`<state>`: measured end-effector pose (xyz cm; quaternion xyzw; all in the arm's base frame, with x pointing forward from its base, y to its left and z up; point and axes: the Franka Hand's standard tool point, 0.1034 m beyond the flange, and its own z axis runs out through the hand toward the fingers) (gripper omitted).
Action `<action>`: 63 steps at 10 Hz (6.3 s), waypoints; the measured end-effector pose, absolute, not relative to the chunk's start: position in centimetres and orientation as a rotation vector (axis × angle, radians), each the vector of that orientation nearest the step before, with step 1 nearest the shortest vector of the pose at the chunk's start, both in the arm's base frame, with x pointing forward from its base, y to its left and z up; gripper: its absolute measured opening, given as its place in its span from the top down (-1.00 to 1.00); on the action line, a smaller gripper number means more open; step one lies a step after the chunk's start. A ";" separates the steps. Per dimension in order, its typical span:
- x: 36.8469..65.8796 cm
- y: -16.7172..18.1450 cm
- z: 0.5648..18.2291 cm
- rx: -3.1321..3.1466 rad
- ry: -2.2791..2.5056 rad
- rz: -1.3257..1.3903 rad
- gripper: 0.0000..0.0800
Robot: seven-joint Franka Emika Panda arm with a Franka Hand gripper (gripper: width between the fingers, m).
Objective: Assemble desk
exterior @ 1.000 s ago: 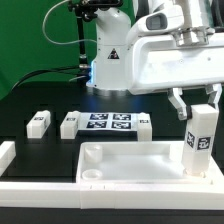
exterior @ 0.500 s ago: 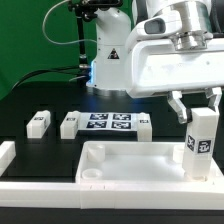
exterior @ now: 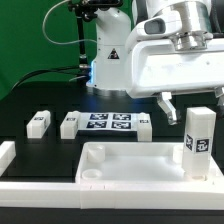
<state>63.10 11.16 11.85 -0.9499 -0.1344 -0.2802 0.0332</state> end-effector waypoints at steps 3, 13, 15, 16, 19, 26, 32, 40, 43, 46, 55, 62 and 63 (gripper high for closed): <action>63.1 11.2 11.8 -2.923 -0.414 -0.862 -0.62; 63.3 12.2 11.4 -2.987 -0.396 -0.332 -0.62; 62.7 12.0 11.4 -3.001 -0.364 -0.017 -0.62; 63.5 12.1 11.9 -2.998 -0.367 0.019 -0.62; 63.5 12.2 11.6 -3.001 -0.332 0.006 -0.31; 63.5 11.7 11.5 -2.998 0.421 -0.015 0.23; 63.4 11.4 11.3 -2.609 1.362 0.046 0.24; 63.7 10.7 11.2 -2.947 0.334 -0.113 -0.62; 63.6 10.6 11.0 -2.973 0.065 -0.133 -0.62; 63.9 10.4 11.5 -2.972 -0.693 -0.206 -0.62; 64.1 10.2 11.4 -3.000 0.251 -0.170 0.28; 64.0 10.2 11.3 -2.652 1.332 -0.031 0.27; 63.9 10.4 11.3 -2.586 1.455 -0.010 0.26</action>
Offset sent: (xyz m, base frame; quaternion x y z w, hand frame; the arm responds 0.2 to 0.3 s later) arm 0.0000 0.0000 0.0000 0.0000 0.0000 0.0000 1.0000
